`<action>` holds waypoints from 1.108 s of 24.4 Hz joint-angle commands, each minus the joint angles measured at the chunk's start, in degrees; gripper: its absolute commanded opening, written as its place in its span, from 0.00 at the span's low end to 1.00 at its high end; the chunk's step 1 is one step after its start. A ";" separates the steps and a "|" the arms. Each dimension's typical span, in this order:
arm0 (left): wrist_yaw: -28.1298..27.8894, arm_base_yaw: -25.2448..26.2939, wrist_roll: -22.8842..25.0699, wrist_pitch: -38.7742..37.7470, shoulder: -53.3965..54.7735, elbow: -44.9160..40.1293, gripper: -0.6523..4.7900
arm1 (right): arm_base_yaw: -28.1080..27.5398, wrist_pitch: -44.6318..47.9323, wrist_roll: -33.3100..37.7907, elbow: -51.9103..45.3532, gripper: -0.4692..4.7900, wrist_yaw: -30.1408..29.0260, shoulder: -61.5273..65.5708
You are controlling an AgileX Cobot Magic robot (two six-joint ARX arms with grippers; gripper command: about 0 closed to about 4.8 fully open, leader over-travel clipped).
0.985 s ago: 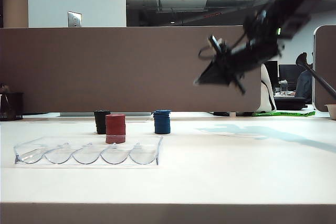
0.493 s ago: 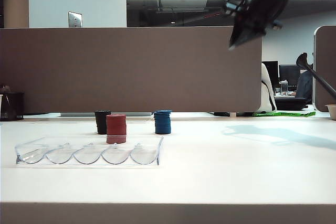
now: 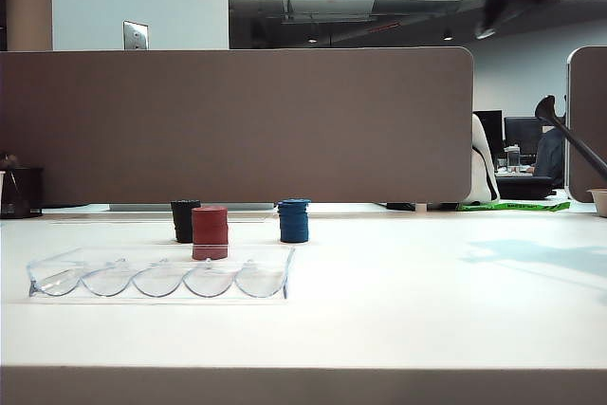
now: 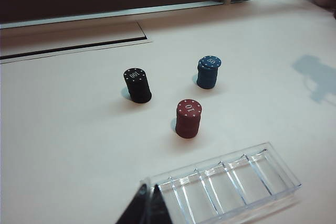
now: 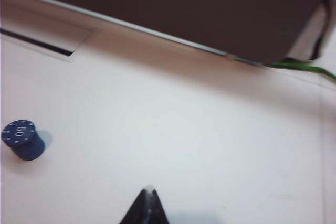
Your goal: Pick up the chip in the box and place it on the pile of chips with the same color.
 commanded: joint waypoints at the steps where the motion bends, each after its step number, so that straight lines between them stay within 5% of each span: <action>1: -0.07 -0.04 -1.53 0.35 0.00 0.26 0.11 | -0.07 10.82 2.19 -11.91 0.07 5.92 -8.28; 7: -0.09 -0.04 -1.60 0.81 -0.66 0.26 0.11 | -0.09 22.21 2.60 -31.80 0.07 10.54 -25.03; 20: 0.79 -0.04 -1.60 0.55 -2.78 0.26 0.11 | -0.44 28.48 7.78 -49.55 0.08 11.89 -48.61; 27: 4.35 -0.04 -1.53 -1.42 -2.82 0.26 0.11 | -2.75 24.65 4.72 -56.70 0.08 3.19 -60.37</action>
